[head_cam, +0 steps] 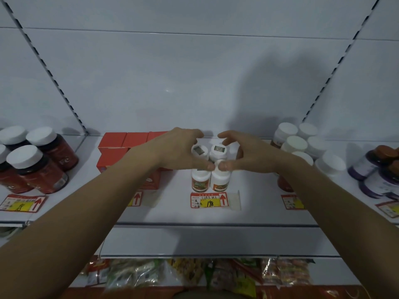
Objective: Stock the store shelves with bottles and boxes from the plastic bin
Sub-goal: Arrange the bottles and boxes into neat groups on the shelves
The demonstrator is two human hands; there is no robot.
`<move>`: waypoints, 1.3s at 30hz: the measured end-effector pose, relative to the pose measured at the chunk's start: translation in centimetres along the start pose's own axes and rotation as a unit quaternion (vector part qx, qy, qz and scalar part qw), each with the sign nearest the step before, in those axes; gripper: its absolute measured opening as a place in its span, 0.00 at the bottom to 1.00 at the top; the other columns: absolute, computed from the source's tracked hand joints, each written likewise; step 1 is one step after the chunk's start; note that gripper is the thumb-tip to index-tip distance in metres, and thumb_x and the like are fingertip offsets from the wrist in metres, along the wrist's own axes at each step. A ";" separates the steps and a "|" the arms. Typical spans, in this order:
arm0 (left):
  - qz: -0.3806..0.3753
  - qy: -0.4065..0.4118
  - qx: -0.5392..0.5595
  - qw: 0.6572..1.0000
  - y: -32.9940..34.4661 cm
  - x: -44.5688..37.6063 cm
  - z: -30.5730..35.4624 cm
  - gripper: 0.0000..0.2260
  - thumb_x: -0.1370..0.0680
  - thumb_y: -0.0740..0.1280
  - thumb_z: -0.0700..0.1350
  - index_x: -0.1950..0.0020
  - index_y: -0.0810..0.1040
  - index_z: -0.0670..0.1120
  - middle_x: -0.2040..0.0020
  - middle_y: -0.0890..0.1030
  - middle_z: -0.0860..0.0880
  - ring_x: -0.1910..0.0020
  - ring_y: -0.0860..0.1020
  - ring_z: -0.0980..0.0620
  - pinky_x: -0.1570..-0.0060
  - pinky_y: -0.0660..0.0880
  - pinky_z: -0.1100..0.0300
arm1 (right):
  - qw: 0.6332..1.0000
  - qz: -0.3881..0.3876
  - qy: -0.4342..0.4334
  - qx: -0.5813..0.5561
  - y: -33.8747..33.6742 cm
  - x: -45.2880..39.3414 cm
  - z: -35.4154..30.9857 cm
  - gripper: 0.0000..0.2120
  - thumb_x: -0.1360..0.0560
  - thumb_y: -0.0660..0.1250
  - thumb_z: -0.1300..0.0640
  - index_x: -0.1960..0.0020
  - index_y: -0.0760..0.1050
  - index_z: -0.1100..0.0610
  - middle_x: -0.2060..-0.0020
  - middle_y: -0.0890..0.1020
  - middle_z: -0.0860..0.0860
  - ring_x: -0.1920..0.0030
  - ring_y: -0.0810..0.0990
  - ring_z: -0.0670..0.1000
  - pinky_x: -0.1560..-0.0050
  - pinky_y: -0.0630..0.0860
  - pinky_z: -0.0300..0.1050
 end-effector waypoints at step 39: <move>0.042 -0.031 -0.063 0.997 -2.3 5.3 -0.3 0.45 0.29 0.72 0.66 0.19 0.56 0.50 0.23 0.67 0.48 0.29 0.69 0.49 0.33 0.67 0.56 | 0.996 0.018 -0.023 0.079 -0.6 2.1 -2.9 0.51 0.35 0.66 0.27 0.20 0.50 0.43 0.22 0.59 0.47 0.31 0.70 0.52 0.34 0.71 0.50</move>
Point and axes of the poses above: each hand's wrist, its own x-axis away from the middle knuckle, its own y-axis out of the palm, z = x × y, the point moved 5 cm from there along -x, towards the middle knuckle
